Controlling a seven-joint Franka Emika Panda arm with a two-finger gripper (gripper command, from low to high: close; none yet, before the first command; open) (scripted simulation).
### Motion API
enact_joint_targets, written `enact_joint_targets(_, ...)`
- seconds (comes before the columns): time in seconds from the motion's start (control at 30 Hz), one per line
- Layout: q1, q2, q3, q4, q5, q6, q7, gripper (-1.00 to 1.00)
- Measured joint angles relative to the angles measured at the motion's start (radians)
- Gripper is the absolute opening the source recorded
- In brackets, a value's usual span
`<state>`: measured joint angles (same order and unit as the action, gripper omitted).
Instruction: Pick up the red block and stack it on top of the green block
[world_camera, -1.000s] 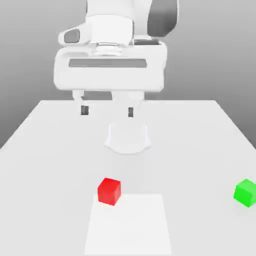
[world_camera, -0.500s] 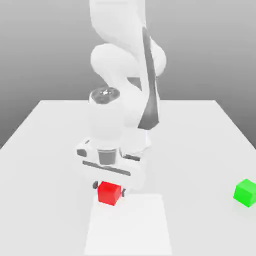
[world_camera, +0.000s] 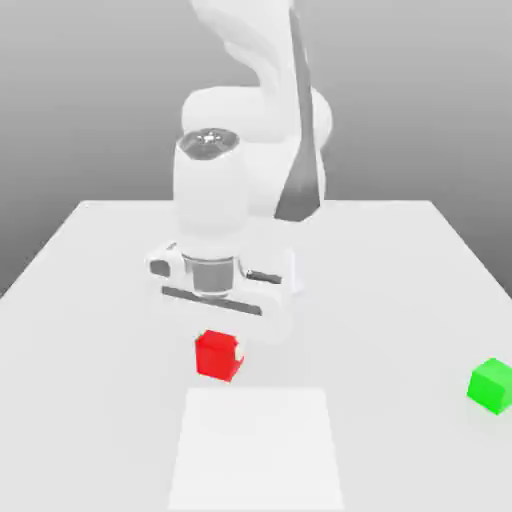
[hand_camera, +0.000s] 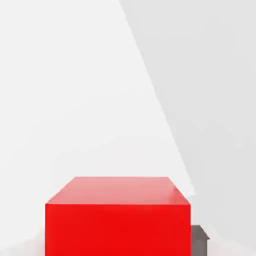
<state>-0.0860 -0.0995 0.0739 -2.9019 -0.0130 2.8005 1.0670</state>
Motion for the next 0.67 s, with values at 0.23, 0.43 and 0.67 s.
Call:
enact_joint_targets(0.23,0.349,0.109,0.197,0.219,-0.040,-0.116,0.219,-1.00)
enact_joint_targets(0.43,0.556,0.226,0.286,0.376,-0.084,-0.156,0.384,-1.00)
enact_joint_targets(0.67,0.599,0.357,0.230,0.392,-0.189,-0.049,0.467,1.00)
